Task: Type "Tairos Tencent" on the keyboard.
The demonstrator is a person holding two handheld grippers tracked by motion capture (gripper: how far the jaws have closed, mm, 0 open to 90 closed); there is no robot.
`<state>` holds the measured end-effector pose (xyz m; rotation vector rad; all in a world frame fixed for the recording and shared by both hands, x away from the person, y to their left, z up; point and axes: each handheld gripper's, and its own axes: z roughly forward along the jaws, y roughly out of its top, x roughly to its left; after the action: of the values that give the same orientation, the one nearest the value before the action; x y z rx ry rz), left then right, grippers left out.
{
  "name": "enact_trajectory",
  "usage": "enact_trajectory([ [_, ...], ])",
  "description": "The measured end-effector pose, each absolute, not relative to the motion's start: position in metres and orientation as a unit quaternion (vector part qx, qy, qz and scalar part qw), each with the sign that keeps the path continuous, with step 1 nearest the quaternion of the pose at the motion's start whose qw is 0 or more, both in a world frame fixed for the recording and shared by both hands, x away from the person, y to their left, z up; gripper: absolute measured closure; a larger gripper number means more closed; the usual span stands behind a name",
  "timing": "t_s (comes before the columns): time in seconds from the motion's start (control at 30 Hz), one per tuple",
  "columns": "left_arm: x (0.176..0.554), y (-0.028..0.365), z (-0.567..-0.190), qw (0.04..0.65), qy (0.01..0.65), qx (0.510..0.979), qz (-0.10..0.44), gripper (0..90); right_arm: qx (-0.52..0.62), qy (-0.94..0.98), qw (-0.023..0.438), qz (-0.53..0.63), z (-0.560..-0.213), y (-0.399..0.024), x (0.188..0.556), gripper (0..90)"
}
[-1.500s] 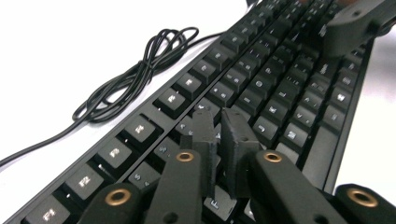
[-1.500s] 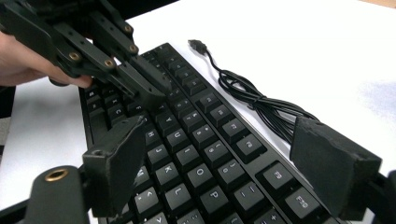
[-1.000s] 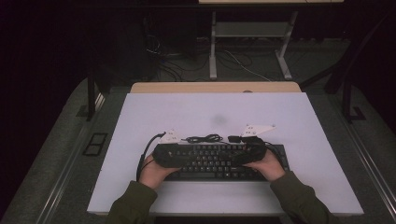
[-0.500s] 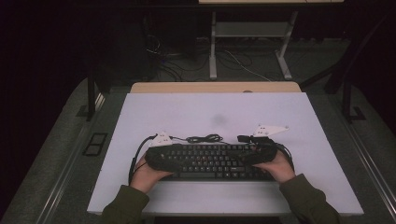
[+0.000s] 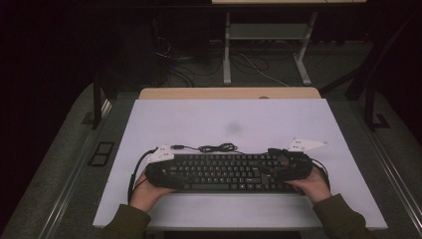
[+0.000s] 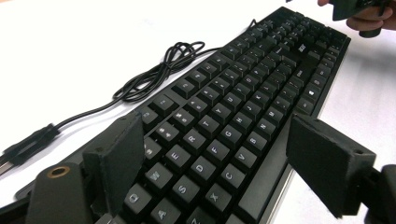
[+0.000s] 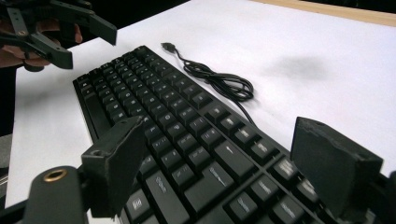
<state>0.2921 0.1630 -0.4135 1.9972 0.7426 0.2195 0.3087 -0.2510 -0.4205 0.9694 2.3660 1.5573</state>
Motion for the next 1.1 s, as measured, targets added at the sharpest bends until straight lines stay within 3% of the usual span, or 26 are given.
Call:
enact_trajectory([
  [0.73, 0.278, 0.188, -0.417, 0.479, 0.335, 0.804, 0.111, 12.8, 0.353, 0.776, 0.095, 0.514, -0.427, -0.297, 0.283, 17.7],
  [1.1, 0.278, 0.187, -0.419, 0.473, 0.337, 0.806, 0.12, 3.8, 0.368, 0.772, 0.098, 0.508, -0.433, -0.312, 0.278, 17.7],
])
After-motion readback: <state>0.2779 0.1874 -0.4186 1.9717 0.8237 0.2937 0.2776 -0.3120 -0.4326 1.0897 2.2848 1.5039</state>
